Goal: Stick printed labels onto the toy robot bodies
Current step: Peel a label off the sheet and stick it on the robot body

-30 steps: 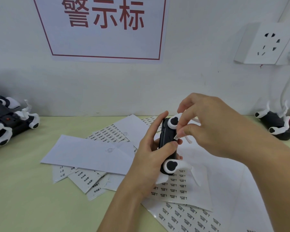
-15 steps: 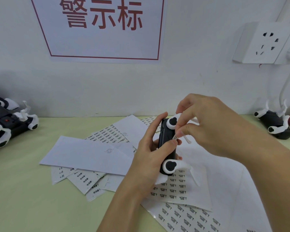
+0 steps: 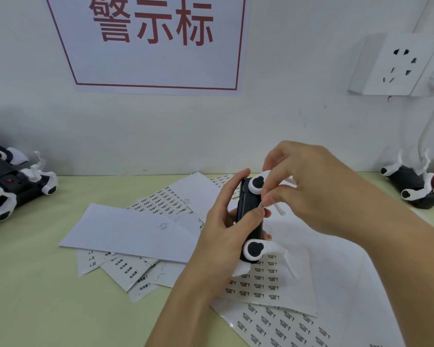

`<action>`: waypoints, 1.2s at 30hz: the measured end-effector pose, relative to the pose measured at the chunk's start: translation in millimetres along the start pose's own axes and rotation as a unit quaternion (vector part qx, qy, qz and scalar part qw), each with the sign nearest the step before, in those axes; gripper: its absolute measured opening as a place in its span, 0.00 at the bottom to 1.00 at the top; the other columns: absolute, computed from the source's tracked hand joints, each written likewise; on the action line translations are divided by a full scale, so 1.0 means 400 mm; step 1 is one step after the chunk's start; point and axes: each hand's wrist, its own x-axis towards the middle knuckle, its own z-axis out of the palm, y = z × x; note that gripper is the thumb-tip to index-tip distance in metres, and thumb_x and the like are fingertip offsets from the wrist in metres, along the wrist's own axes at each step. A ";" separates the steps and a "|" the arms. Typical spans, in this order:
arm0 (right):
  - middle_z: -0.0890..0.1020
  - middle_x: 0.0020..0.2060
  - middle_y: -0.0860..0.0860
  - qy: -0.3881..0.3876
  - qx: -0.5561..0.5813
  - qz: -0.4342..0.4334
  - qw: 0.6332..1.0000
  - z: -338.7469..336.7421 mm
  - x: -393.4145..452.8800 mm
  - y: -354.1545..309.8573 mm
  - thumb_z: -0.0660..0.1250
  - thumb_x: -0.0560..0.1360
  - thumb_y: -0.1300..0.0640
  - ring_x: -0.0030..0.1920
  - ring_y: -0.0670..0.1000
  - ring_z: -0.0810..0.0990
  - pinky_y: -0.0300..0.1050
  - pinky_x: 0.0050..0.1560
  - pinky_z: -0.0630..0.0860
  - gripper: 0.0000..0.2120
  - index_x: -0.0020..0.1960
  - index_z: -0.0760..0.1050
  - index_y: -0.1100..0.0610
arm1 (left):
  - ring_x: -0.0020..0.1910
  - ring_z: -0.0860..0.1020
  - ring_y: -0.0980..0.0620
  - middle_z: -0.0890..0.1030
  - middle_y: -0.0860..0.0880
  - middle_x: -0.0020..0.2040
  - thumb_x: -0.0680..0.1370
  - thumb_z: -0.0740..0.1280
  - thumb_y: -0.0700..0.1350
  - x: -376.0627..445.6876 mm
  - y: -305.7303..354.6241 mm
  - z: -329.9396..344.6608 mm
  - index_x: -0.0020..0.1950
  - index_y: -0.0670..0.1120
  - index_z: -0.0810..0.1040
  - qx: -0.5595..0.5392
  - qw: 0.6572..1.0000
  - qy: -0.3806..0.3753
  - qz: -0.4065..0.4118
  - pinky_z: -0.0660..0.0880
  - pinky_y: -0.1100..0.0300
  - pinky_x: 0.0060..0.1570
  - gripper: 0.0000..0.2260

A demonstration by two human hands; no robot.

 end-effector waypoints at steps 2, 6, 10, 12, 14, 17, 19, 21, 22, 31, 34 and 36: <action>0.74 0.51 0.38 0.001 0.002 0.000 1.000 0.000 -0.001 -0.002 0.73 0.75 0.56 0.51 0.42 0.73 0.29 0.45 0.64 0.19 0.30 0.75 0.38 | 0.38 0.81 0.45 0.84 0.47 0.48 0.69 0.71 0.53 0.001 0.001 0.000 0.67 0.69 0.73 -0.003 1.000 0.001 0.000 0.79 0.45 0.52 0.27; 0.74 0.51 0.39 0.005 0.001 -0.004 1.000 0.001 -0.001 -0.004 0.73 0.75 0.56 0.51 0.42 0.72 0.29 0.48 0.66 0.19 0.30 0.75 0.39 | 0.38 0.81 0.45 0.84 0.46 0.48 0.71 0.71 0.50 0.002 0.000 -0.002 0.67 0.68 0.73 -0.008 1.000 0.002 -0.002 0.79 0.48 0.48 0.26; 0.74 0.51 0.39 0.018 0.002 -0.011 1.000 0.010 0.001 -0.006 0.73 0.75 0.56 0.53 0.43 0.71 0.39 0.51 0.68 0.19 0.30 0.74 0.39 | 0.37 0.81 0.45 0.84 0.45 0.47 0.73 0.69 0.46 0.005 0.000 -0.001 0.67 0.66 0.74 -0.010 1.000 0.019 -0.007 0.81 0.41 0.52 0.25; 0.74 0.52 0.39 0.027 0.001 -0.017 0.999 0.018 0.004 -0.007 0.72 0.75 0.56 0.55 0.43 0.71 0.43 0.54 0.69 0.17 0.32 0.76 0.40 | 0.36 0.81 0.44 0.84 0.45 0.46 0.73 0.69 0.46 0.006 0.002 -0.001 0.67 0.65 0.74 -0.010 0.999 0.031 -0.009 0.80 0.38 0.55 0.24; 0.73 0.53 0.40 0.039 0.003 -0.019 0.999 0.026 0.005 -0.005 0.73 0.75 0.56 0.56 0.43 0.71 0.47 0.56 0.71 0.14 0.34 0.79 0.42 | 0.36 0.80 0.44 0.84 0.46 0.45 0.73 0.69 0.46 0.006 0.004 -0.003 0.66 0.65 0.75 -0.015 0.999 0.038 -0.010 0.80 0.37 0.55 0.24; 0.73 0.52 0.38 0.060 0.007 -0.025 0.998 0.036 0.006 0.000 0.73 0.74 0.56 0.55 0.41 0.70 0.47 0.56 0.72 0.12 0.35 0.80 0.43 | 0.37 0.80 0.45 0.83 0.47 0.44 0.73 0.69 0.45 0.006 0.005 -0.004 0.65 0.65 0.76 -0.023 0.999 0.042 -0.011 0.81 0.40 0.54 0.23; 0.73 0.52 0.37 0.070 0.007 -0.025 0.997 0.042 0.007 0.003 0.74 0.74 0.55 0.54 0.39 0.69 0.47 0.56 0.71 0.10 0.36 0.82 0.44 | 0.38 0.80 0.45 0.84 0.47 0.45 0.72 0.69 0.45 0.006 0.006 -0.002 0.64 0.65 0.77 -0.026 0.999 0.042 -0.010 0.82 0.44 0.52 0.22; 0.73 0.51 0.37 0.075 0.002 -0.022 0.997 0.045 0.007 0.005 0.75 0.73 0.54 0.54 0.39 0.69 0.46 0.56 0.71 0.09 0.36 0.82 0.44 | 0.39 0.80 0.45 0.84 0.46 0.45 0.72 0.69 0.45 0.006 0.007 -0.001 0.63 0.64 0.77 -0.032 0.999 0.042 -0.009 0.82 0.47 0.49 0.22; 0.73 0.52 0.37 0.077 0.000 -0.020 0.997 0.046 0.007 0.005 0.75 0.73 0.54 0.54 0.39 0.69 0.46 0.55 0.71 0.09 0.36 0.82 0.43 | 0.38 0.80 0.44 0.84 0.46 0.45 0.72 0.69 0.45 0.006 0.007 -0.002 0.63 0.64 0.77 -0.034 0.999 0.041 -0.009 0.81 0.48 0.48 0.22; 0.74 0.51 0.36 0.087 -0.040 0.004 0.995 0.049 0.006 0.001 0.76 0.71 0.49 0.52 0.37 0.67 0.40 0.44 0.66 0.08 0.35 0.81 0.40 | 0.38 0.80 0.44 0.83 0.46 0.45 0.73 0.68 0.45 0.004 0.007 -0.004 0.64 0.65 0.76 -0.025 0.999 0.043 -0.004 0.81 0.49 0.47 0.23; 0.74 0.50 0.36 0.094 -0.049 0.012 0.994 0.048 0.005 -0.002 0.77 0.70 0.49 0.51 0.37 0.67 0.42 0.44 0.66 0.07 0.35 0.81 0.41 | 0.37 0.79 0.43 0.83 0.44 0.46 0.73 0.69 0.44 0.004 0.007 -0.003 0.65 0.65 0.76 -0.026 0.999 0.046 -0.003 0.82 0.42 0.52 0.23; 0.74 0.50 0.35 0.096 -0.053 0.020 0.994 0.047 0.004 -0.004 0.77 0.70 0.48 0.51 0.38 0.68 0.43 0.44 0.66 0.07 0.35 0.82 0.41 | 0.37 0.79 0.43 0.83 0.43 0.47 0.73 0.68 0.44 0.004 0.007 -0.001 0.65 0.65 0.76 -0.026 0.999 0.047 0.000 0.82 0.42 0.52 0.23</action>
